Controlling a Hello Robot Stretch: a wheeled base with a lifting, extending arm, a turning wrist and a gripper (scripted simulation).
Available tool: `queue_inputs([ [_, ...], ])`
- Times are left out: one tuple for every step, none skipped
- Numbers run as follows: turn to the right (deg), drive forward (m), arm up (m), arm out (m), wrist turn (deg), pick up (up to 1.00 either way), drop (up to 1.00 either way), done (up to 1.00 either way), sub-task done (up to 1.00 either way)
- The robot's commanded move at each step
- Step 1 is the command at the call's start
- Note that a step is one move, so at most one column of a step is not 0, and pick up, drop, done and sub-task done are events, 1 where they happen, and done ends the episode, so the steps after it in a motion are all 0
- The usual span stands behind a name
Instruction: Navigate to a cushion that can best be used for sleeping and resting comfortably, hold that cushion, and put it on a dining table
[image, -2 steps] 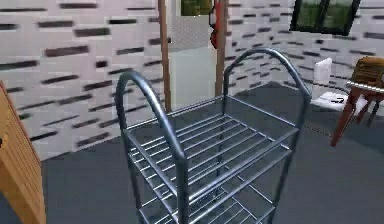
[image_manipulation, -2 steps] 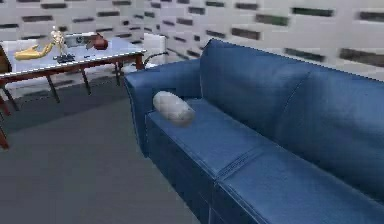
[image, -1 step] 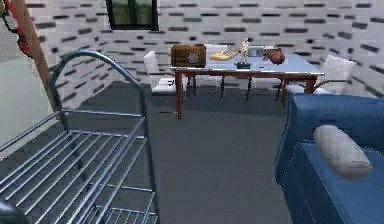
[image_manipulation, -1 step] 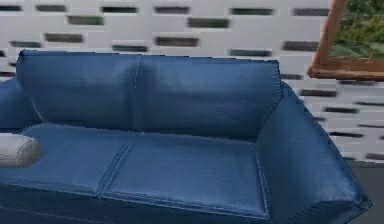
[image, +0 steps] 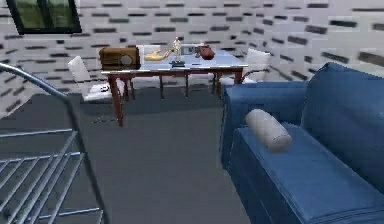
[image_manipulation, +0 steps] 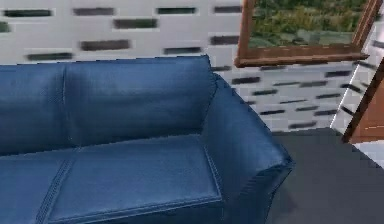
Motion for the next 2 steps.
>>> queue_inputs([
  [0.0,0.8,0.0,0.0,0.0,0.0,0.0,0.0,0.0],
  [-36.0,0.0,0.0,0.0,0.0,0.0,0.0,0.0,0.0],
])
